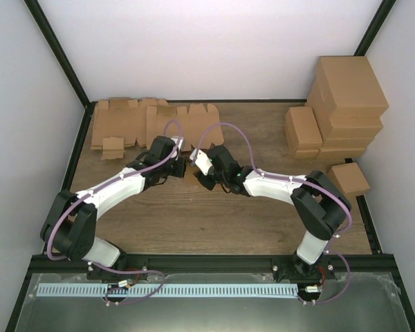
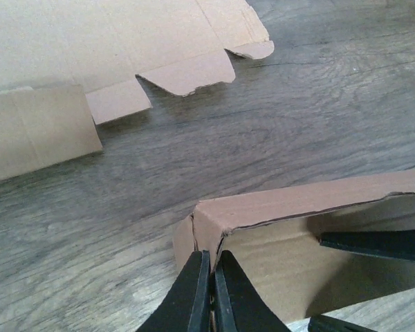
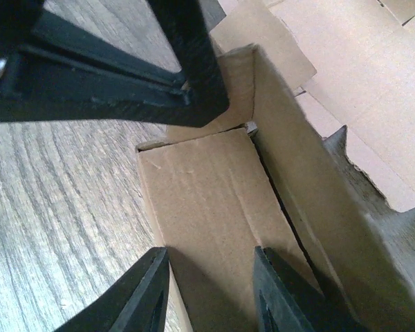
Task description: Fold the paper box
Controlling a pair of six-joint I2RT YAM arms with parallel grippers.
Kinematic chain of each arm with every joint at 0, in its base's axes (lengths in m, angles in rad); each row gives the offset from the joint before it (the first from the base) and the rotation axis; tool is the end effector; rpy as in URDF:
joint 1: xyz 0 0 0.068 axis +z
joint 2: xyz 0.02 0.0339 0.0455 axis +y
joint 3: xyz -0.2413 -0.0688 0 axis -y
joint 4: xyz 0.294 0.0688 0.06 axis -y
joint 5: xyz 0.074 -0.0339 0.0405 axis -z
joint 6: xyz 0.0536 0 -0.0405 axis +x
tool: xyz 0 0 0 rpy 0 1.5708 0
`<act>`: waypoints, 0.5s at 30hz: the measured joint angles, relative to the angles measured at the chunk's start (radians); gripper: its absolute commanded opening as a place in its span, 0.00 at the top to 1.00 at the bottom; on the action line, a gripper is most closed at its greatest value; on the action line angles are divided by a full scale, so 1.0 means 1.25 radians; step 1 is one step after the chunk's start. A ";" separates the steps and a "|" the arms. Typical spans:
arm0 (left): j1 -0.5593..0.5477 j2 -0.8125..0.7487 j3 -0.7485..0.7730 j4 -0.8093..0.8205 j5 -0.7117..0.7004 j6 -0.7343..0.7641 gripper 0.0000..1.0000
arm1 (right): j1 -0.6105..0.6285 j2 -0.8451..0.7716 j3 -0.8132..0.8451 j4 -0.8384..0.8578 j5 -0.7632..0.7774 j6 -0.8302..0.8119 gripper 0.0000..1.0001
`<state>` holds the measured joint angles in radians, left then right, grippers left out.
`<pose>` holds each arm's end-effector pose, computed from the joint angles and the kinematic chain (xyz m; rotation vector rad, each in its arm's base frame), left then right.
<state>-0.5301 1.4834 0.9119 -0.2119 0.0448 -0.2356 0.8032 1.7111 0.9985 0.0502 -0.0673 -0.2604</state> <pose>0.3172 -0.1887 0.1553 0.3733 2.3646 -0.4212 0.2862 0.3018 0.1272 -1.1764 1.9265 0.3686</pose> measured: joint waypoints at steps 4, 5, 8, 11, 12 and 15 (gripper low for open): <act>-0.008 -0.012 -0.023 0.012 -0.002 -0.008 0.96 | 0.004 -0.012 0.000 -0.012 -0.004 0.013 0.59; -0.011 -0.013 -0.027 0.014 -0.003 -0.011 0.96 | 0.005 -0.019 -0.002 -0.017 -0.009 0.017 0.58; -0.017 -0.013 -0.034 0.018 -0.007 -0.016 0.96 | 0.004 -0.060 -0.016 -0.022 -0.033 0.042 0.54; -0.021 -0.014 -0.035 0.019 -0.012 -0.018 0.96 | 0.005 -0.118 -0.039 -0.024 -0.063 0.071 0.54; -0.022 -0.014 -0.035 0.019 -0.013 -0.018 0.96 | 0.004 -0.138 -0.047 -0.026 -0.071 0.082 0.55; -0.025 -0.016 -0.036 0.019 -0.014 -0.018 0.96 | -0.012 -0.199 -0.058 -0.044 -0.107 0.134 0.55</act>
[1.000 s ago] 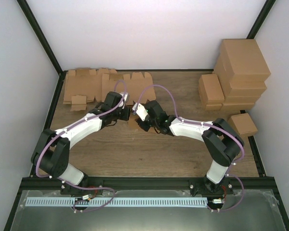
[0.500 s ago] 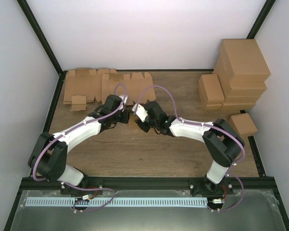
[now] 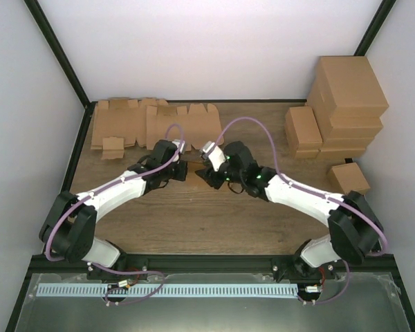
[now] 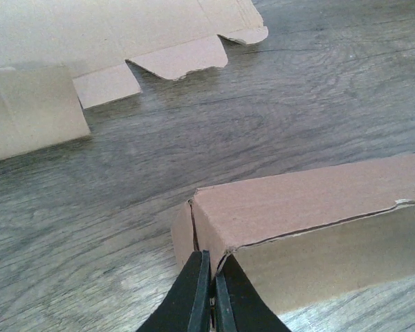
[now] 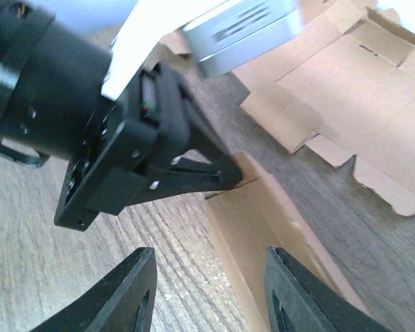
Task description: Fold the paper box
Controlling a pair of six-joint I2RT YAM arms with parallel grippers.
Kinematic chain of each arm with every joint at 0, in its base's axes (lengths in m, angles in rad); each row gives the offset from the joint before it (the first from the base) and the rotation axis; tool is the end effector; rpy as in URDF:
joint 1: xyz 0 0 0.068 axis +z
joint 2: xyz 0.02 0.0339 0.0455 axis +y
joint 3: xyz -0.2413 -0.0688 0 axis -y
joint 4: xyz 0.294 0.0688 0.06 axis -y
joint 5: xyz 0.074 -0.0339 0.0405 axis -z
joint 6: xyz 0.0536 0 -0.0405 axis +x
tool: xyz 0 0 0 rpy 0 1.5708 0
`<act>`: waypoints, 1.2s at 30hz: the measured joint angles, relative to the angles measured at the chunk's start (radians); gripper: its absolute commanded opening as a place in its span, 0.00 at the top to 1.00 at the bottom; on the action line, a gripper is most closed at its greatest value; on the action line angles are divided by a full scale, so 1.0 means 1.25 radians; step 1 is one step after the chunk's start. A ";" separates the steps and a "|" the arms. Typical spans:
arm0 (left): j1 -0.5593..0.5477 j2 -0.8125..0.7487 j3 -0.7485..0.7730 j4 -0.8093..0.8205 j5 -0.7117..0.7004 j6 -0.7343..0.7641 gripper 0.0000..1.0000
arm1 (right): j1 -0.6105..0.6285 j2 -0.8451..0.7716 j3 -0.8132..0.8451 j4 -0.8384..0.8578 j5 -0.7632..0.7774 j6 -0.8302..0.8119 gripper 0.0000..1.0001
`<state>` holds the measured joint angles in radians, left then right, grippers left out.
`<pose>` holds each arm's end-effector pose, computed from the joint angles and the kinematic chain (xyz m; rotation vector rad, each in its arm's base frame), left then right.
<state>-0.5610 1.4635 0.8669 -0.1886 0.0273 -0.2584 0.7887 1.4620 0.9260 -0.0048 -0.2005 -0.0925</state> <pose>0.3052 -0.1935 0.1477 0.3747 2.3679 -0.4257 0.2642 0.2811 0.1897 -1.0322 1.9009 0.6211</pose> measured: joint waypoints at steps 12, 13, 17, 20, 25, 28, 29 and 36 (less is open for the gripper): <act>-0.011 -0.002 -0.002 0.001 -0.003 -0.006 0.96 | -0.217 -0.203 -0.128 -0.097 -0.004 0.198 0.43; -0.011 -0.002 -0.002 0.001 -0.003 -0.006 0.96 | -0.224 -0.208 -0.143 -0.098 -0.002 0.208 0.44; -0.012 -0.002 -0.002 0.000 -0.005 -0.009 0.96 | -0.230 -0.215 -0.200 -0.102 0.000 0.231 0.50; -0.013 -0.003 -0.002 -0.001 -0.006 -0.008 0.96 | -0.230 -0.211 -0.215 -0.101 0.004 0.237 0.54; -0.013 -0.006 -0.002 -0.009 -0.006 -0.008 0.96 | -0.230 -0.182 -0.215 -0.096 0.033 0.237 0.56; -0.013 -0.007 -0.002 -0.009 -0.006 -0.008 0.96 | -0.230 -0.168 -0.215 -0.098 0.066 0.238 0.65; -0.013 -0.007 -0.002 -0.009 -0.006 -0.008 0.96 | -0.230 -0.165 -0.215 -0.098 0.073 0.238 0.69; -0.015 -0.009 -0.002 -0.015 -0.009 -0.009 0.96 | -0.230 -0.155 -0.201 -0.106 0.077 0.233 0.86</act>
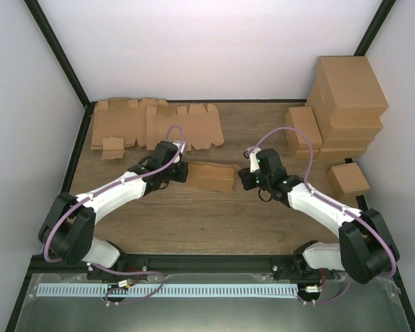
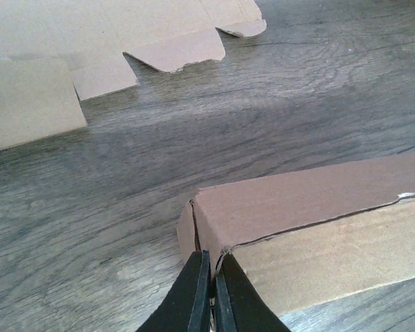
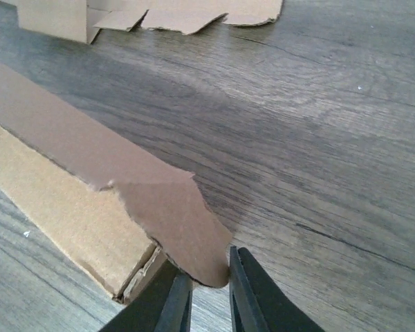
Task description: Fold the paper box
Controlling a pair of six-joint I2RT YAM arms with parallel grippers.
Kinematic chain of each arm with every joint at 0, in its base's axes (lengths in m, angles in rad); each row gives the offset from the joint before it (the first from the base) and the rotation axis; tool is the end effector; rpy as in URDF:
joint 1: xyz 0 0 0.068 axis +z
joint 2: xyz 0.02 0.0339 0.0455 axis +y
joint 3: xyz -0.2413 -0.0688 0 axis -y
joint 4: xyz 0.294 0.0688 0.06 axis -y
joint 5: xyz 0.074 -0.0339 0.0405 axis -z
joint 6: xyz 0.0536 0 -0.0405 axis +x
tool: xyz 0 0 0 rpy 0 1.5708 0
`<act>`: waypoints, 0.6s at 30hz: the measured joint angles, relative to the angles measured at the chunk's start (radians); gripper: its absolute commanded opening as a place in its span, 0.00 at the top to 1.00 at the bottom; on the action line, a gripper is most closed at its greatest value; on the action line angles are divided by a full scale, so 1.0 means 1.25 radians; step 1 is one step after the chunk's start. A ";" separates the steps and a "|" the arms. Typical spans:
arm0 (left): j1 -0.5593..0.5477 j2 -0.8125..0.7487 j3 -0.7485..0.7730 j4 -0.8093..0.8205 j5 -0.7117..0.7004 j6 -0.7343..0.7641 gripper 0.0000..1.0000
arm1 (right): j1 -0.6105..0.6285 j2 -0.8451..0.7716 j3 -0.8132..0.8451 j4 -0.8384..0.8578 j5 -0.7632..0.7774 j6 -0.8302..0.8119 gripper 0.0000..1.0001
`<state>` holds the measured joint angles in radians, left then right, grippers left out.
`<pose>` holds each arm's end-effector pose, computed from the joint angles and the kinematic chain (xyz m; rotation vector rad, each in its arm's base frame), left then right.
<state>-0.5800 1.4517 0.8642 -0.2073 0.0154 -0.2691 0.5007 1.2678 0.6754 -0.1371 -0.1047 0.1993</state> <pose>0.2996 -0.1972 0.1490 0.3802 2.3770 -0.4221 0.2783 0.1587 0.1446 -0.4060 2.3077 0.4746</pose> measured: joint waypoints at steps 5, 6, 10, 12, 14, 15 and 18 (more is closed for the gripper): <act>-0.007 0.000 0.000 -0.001 -0.013 -0.011 0.96 | 0.000 0.003 0.028 -0.026 -0.038 0.013 0.87; -0.010 0.000 0.000 -0.001 -0.014 -0.013 0.96 | 0.000 0.006 0.035 -0.032 -0.050 0.019 0.85; -0.028 0.000 0.000 0.000 -0.022 -0.020 0.96 | 0.005 0.019 0.054 -0.058 -0.079 0.037 0.83; -0.034 0.001 0.000 0.000 -0.030 -0.023 0.96 | 0.005 0.022 0.058 -0.068 -0.084 0.040 0.83; -0.038 0.002 0.001 0.001 -0.034 -0.025 0.96 | 0.005 0.026 0.062 -0.078 -0.087 0.042 0.83; -0.040 0.002 0.002 0.000 -0.037 -0.027 0.96 | 0.005 0.028 0.063 -0.082 -0.087 0.042 0.83; -0.045 0.005 0.005 -0.001 -0.046 -0.028 0.96 | 0.006 0.028 0.065 -0.092 -0.089 0.043 0.86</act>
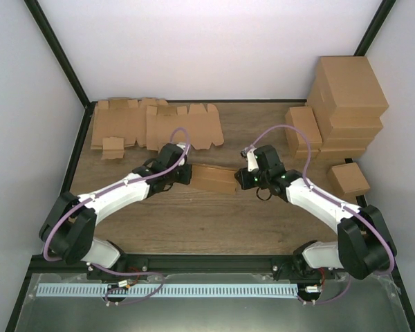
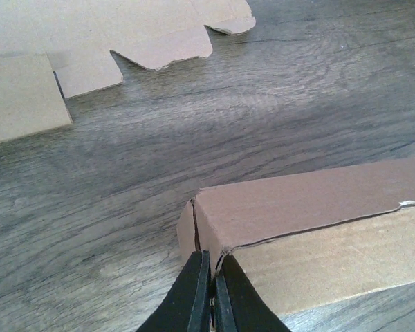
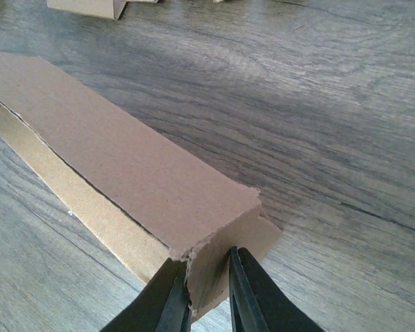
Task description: Fold the paper box
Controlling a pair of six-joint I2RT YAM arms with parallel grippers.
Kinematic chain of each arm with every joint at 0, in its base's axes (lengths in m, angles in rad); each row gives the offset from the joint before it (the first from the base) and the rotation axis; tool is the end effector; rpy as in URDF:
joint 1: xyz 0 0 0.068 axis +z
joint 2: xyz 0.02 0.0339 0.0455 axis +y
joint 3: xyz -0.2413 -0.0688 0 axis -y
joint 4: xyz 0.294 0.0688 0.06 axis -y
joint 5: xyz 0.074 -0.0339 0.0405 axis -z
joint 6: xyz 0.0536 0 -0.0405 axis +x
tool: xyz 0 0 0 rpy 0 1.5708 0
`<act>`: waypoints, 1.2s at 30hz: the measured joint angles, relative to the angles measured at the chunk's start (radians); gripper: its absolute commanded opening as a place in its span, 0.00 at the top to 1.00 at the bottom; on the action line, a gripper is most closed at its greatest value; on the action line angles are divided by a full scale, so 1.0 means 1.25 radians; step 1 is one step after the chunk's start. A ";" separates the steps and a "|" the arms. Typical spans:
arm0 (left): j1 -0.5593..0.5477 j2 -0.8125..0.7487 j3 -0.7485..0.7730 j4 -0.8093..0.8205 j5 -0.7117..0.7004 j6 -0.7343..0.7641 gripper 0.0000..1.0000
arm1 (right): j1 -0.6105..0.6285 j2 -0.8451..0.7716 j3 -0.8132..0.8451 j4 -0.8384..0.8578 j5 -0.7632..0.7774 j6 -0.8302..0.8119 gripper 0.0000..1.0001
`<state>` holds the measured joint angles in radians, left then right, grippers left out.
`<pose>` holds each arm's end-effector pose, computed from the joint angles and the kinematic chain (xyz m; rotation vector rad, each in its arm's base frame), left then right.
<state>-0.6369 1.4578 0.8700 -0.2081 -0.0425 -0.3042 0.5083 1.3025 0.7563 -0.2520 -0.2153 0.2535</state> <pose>0.2907 -0.2122 0.1490 0.3773 2.3731 -0.3990 0.2798 0.1690 0.1542 -0.4150 2.3984 0.6116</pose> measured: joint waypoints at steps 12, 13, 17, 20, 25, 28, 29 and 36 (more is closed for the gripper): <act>-0.011 0.006 0.001 -0.010 -0.033 -0.009 0.94 | 0.000 0.025 0.056 -0.061 0.000 0.052 0.96; -0.011 0.009 0.001 -0.009 -0.033 -0.010 0.92 | 0.000 0.027 0.062 -0.070 0.000 0.056 0.97; -0.015 0.019 0.001 -0.009 -0.033 -0.021 0.81 | 0.000 0.052 0.094 -0.107 -0.001 0.070 0.98; -0.016 0.022 0.001 -0.001 -0.027 -0.030 0.77 | -0.001 0.054 0.096 -0.116 -0.005 0.077 0.98; -0.016 0.025 0.001 0.010 -0.019 -0.044 0.79 | -0.001 0.054 0.096 -0.128 -0.007 0.080 0.98; -0.016 0.030 0.001 0.017 -0.019 -0.047 0.77 | -0.001 0.054 0.096 -0.134 -0.008 0.080 0.97; -0.016 0.032 0.001 0.021 -0.020 -0.048 0.77 | -0.001 0.054 0.096 -0.135 -0.009 0.081 0.97; -0.016 0.048 0.006 0.041 -0.040 -0.048 0.78 | -0.001 0.054 0.124 -0.165 -0.020 0.092 0.98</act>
<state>-0.6571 1.5173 0.8772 -0.1574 -0.0929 -0.3637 0.5076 1.3697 0.9108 -0.4583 -0.2401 0.3679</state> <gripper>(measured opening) 0.227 0.040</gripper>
